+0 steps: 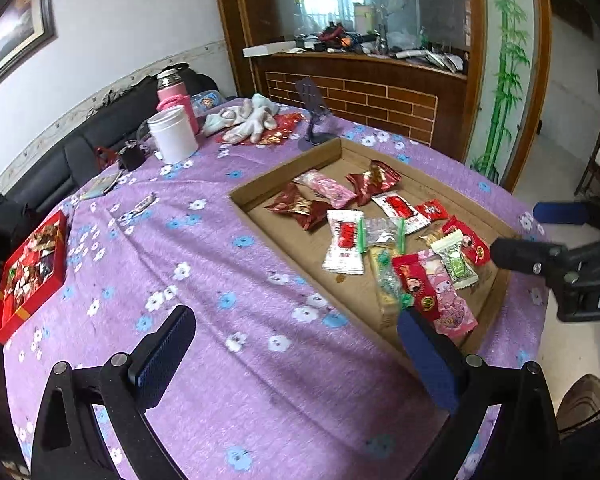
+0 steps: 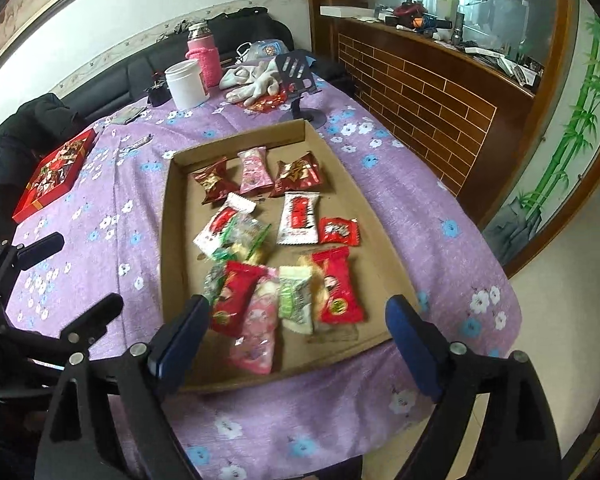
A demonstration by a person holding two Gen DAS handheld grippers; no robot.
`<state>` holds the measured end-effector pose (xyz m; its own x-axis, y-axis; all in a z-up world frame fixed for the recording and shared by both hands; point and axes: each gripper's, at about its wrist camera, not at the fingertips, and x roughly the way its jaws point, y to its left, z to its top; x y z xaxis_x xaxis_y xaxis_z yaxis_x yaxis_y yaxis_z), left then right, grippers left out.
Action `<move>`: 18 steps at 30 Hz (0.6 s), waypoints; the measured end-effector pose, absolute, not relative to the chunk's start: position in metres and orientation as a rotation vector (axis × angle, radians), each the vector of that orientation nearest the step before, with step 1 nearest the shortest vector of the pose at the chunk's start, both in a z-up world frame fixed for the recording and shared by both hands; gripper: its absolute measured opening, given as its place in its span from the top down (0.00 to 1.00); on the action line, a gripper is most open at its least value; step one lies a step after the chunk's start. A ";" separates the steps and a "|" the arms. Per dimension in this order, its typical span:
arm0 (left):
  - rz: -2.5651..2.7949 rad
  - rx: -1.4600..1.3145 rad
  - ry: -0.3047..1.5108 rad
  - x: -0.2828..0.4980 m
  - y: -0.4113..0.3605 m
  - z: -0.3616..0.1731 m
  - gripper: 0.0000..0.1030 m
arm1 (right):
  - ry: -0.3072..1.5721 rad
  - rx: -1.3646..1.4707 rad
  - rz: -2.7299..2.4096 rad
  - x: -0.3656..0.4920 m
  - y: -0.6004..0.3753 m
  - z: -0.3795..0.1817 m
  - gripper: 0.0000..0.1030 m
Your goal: Organize snacks
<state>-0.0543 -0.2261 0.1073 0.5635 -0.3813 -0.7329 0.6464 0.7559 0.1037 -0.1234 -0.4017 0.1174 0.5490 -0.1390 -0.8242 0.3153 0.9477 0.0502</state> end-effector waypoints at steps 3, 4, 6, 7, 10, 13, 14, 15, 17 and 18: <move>-0.607 0.406 0.778 -0.050 -0.220 0.111 0.01 | 0.945 0.196 -0.271 -0.120 -0.391 0.120 0.14; -0.593 0.423 0.784 -0.049 -0.219 0.112 0.01 | 0.941 0.192 -0.273 -0.120 -0.388 0.121 0.14; -0.587 0.443 0.769 -0.050 -0.215 0.115 0.01 | 0.937 0.190 -0.271 -0.119 -0.384 0.122 0.14; -0.584 0.453 0.756 -0.052 -0.213 0.117 0.01 | 0.937 0.189 -0.268 -0.118 -0.381 0.122 0.14; -0.537 0.485 0.713 -0.056 -0.207 0.121 0.01 | 0.942 0.181 -0.269 -0.117 -0.373 0.122 0.14; -0.509 0.498 0.724 -0.055 -0.204 0.120 0.01 | 0.942 0.184 -0.284 -0.117 -0.370 0.124 0.14; -0.510 0.503 0.740 -0.054 -0.203 0.118 0.01 | 0.941 0.186 -0.289 -0.118 -0.369 0.125 0.14; -0.510 0.503 0.747 -0.053 -0.203 0.118 0.01 | 0.940 0.186 -0.293 -0.118 -0.368 0.126 0.14; -0.504 0.503 0.755 -0.053 -0.201 0.116 0.01 | 0.937 0.186 -0.301 -0.120 -0.368 0.127 0.14; -0.503 0.504 0.759 -0.053 -0.201 0.115 0.01 | 0.936 0.187 -0.303 -0.120 -0.368 0.127 0.14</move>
